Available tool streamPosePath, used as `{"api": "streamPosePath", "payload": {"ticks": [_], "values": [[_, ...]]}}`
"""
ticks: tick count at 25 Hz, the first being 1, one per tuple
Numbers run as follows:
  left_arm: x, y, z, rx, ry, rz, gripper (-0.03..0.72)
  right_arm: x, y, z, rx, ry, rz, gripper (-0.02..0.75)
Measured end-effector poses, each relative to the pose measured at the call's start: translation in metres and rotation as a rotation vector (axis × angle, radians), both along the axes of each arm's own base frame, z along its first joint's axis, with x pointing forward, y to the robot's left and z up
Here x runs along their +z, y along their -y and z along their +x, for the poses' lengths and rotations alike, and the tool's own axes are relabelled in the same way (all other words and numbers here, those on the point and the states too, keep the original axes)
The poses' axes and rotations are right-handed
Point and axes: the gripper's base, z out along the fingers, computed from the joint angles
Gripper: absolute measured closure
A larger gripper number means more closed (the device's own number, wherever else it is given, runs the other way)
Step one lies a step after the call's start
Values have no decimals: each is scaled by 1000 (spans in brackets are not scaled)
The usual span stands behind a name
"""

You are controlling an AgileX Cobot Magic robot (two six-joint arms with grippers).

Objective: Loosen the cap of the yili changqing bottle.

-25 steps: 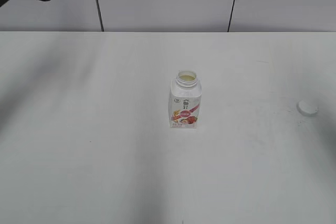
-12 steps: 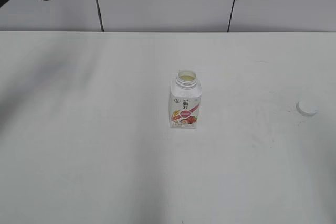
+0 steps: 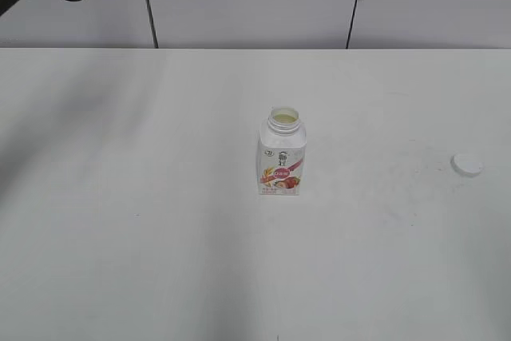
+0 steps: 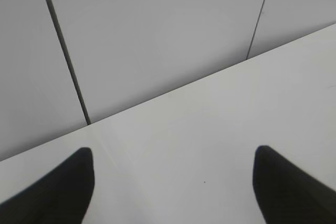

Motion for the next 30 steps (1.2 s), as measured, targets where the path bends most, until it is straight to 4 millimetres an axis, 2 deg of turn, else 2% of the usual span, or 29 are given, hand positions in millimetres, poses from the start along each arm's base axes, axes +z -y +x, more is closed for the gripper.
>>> {"api": "streamPosePath", "payload": {"ticks": [24, 30], "values": [[1, 3, -1, -17, -11, -46, 126, -3, 7, 7, -51, 65, -49, 204], [6, -5, 6, 147, 3, -154, 126, -3, 7, 7, -51, 65, -49, 204]]}}
